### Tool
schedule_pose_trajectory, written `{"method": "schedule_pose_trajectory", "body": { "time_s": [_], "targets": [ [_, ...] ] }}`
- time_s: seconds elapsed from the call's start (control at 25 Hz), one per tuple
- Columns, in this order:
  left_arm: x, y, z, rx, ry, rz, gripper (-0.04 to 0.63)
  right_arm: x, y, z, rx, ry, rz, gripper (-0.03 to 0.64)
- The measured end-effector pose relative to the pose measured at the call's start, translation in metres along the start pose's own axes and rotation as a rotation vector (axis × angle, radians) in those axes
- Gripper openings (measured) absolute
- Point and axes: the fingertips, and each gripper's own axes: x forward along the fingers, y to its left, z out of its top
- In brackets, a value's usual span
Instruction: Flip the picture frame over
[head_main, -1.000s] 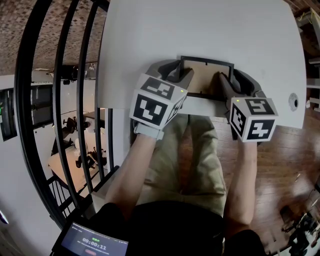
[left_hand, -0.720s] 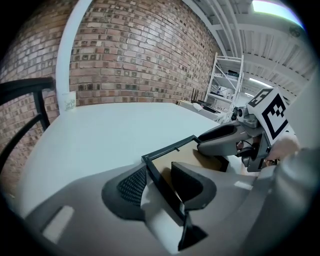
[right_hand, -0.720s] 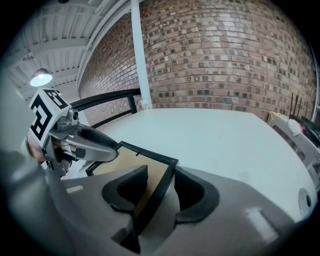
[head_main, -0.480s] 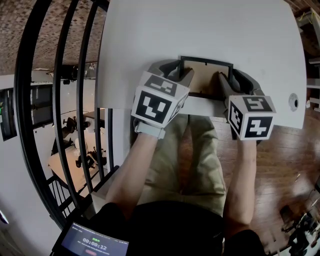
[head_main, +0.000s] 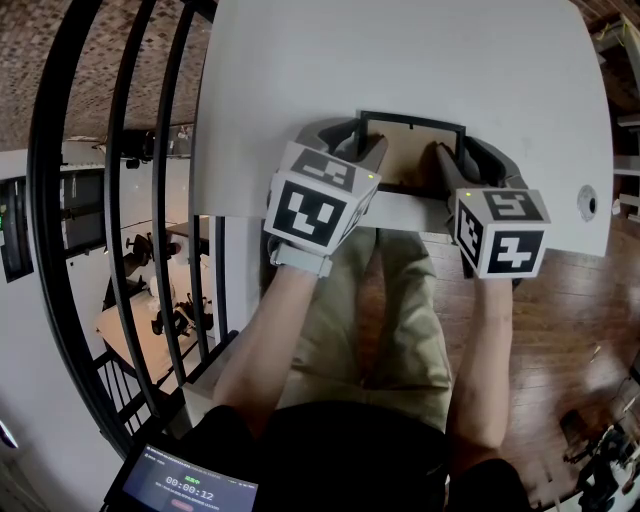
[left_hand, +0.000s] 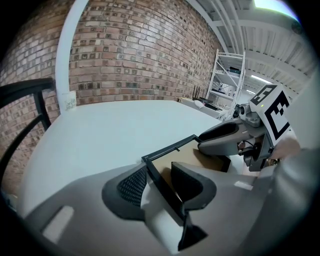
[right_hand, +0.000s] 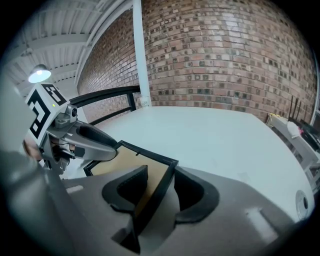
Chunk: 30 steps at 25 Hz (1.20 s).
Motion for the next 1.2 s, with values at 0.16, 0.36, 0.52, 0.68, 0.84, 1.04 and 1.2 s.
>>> {"method": "schedule_pose_trajectory", "body": {
  "time_s": [0.16,0.36,0.52,0.68,0.84,1.04,1.2],
  "targets": [
    [0.0014,0.0001,0.0011,0.0,-0.001,0.001,0.166,0.0007,-0.0018,0.0004,0.003,0.001,0.003,0.152],
    [0.0013,0.0001,0.001,0.009,-0.011,0.012,0.166,0.0012,-0.0018,0.0002,0.003,-0.004,0.004,0.152],
    [0.0014,0.0009,0.0012,0.015,-0.014,0.015,0.166,0.0017,-0.0015,0.0006,0.0,-0.005,0.0,0.153],
    [0.0012,0.001,0.0017,0.019,-0.019,0.018,0.166,0.0019,-0.002,0.0009,0.0,-0.007,0.0,0.153],
    [0.0011,0.001,0.0024,0.03,-0.03,0.026,0.164,0.002,-0.0024,0.0014,-0.002,-0.011,-0.002,0.153],
    [-0.0011,-0.0003,0.0034,0.033,-0.056,0.017,0.164,-0.0003,-0.0026,0.0024,0.002,-0.034,0.002,0.153],
    [-0.0036,-0.0029,0.004,0.05,-0.065,0.003,0.176,-0.0033,-0.0028,0.0012,-0.012,-0.031,-0.003,0.153]
  ]
}}
